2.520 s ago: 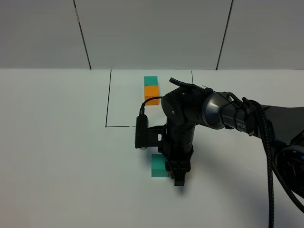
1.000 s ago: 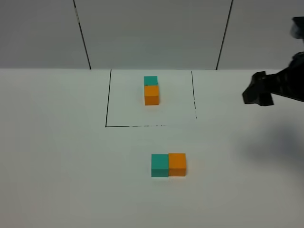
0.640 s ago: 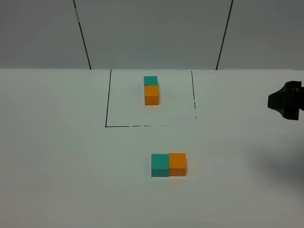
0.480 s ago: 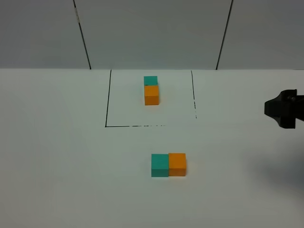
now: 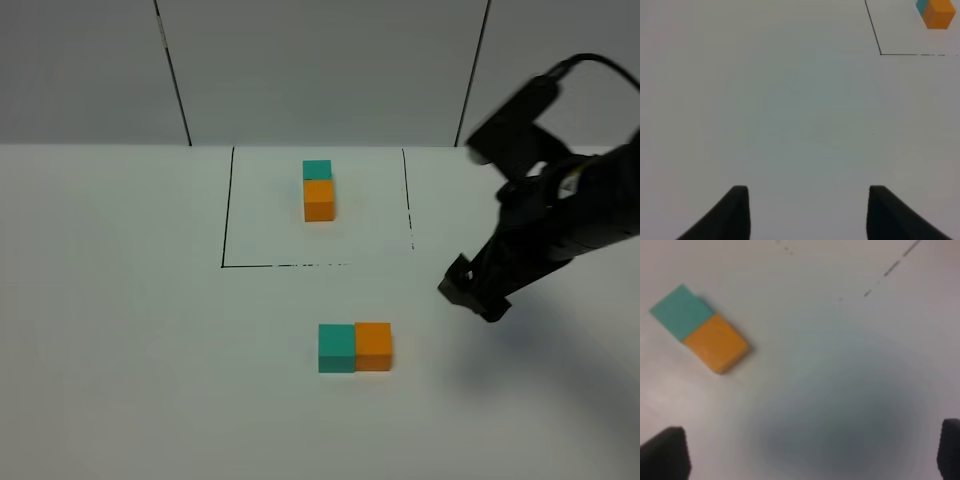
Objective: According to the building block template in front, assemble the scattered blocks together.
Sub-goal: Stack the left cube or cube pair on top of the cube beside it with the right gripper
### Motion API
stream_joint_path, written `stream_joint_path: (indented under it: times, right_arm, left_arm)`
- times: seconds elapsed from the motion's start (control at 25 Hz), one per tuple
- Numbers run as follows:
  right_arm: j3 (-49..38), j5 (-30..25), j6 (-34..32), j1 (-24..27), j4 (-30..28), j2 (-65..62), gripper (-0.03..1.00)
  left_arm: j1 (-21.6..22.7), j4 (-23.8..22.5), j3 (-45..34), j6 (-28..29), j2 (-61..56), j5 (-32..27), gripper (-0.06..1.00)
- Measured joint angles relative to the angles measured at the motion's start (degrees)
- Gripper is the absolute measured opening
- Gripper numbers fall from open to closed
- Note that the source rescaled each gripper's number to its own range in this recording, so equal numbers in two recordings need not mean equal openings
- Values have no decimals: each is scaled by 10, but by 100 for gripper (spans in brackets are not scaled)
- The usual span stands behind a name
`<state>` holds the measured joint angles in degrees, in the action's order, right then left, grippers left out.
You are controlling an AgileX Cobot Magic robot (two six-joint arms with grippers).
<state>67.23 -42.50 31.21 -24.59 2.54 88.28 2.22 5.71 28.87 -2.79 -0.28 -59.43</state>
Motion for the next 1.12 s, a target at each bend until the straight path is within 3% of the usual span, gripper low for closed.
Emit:
stream_joint_path:
  times: [0.2, 0.48, 0.84, 1.12]
  right_arm:
    - [82, -63, 92, -70, -76, 137, 100]
    - [104, -58, 132, -136, -160, 248, 100]
    - [165, -35, 223, -146, -92, 293, 100]
    - [197, -34, 242, -146, -77, 337, 100]
  left_arm:
    - [0, 0, 0, 0, 0, 0, 14]
    - [0, 0, 0, 0, 0, 0, 14]
    - [0, 0, 0, 0, 0, 0, 14]
    - [0, 0, 0, 0, 0, 0, 14]
